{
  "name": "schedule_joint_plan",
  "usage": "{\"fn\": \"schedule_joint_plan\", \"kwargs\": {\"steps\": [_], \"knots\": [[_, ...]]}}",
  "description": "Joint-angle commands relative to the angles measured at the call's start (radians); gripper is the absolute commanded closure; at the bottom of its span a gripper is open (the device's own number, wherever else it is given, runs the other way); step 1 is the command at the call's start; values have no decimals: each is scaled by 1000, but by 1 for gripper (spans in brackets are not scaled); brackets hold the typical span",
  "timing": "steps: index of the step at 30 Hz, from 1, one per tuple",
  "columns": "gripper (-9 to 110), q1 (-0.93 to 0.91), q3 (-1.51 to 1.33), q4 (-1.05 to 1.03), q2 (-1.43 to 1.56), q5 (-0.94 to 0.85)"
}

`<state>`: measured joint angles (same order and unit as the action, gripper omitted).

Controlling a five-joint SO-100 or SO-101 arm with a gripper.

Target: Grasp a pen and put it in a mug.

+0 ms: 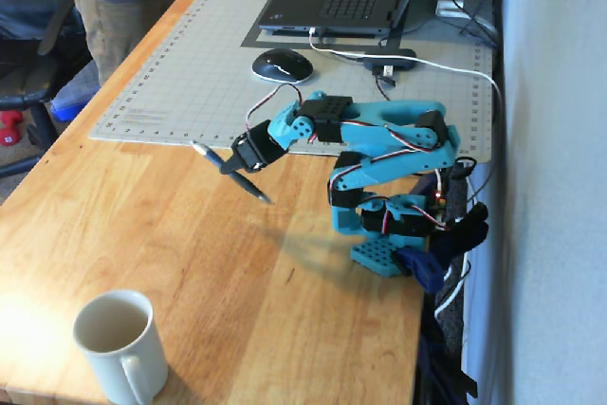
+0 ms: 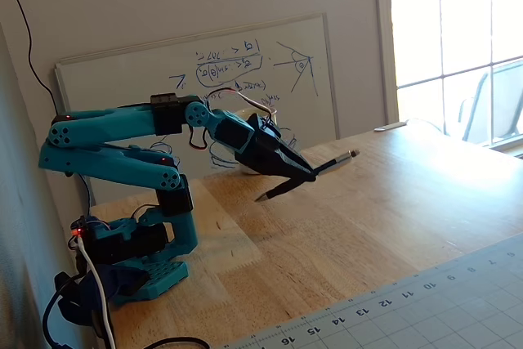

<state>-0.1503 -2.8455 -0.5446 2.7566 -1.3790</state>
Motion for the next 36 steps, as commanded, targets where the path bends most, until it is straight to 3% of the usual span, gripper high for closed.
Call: {"fn": "schedule_joint_plan", "kwargs": {"steps": [1,12,20,28,36], "knots": [[102,87,120,57,57,-5],[102,350,112,525,40,11],[102,399,135,560,-34,11],[102,561,273,571,-167,-6],[102,664,382,925,-448,-8]]}}
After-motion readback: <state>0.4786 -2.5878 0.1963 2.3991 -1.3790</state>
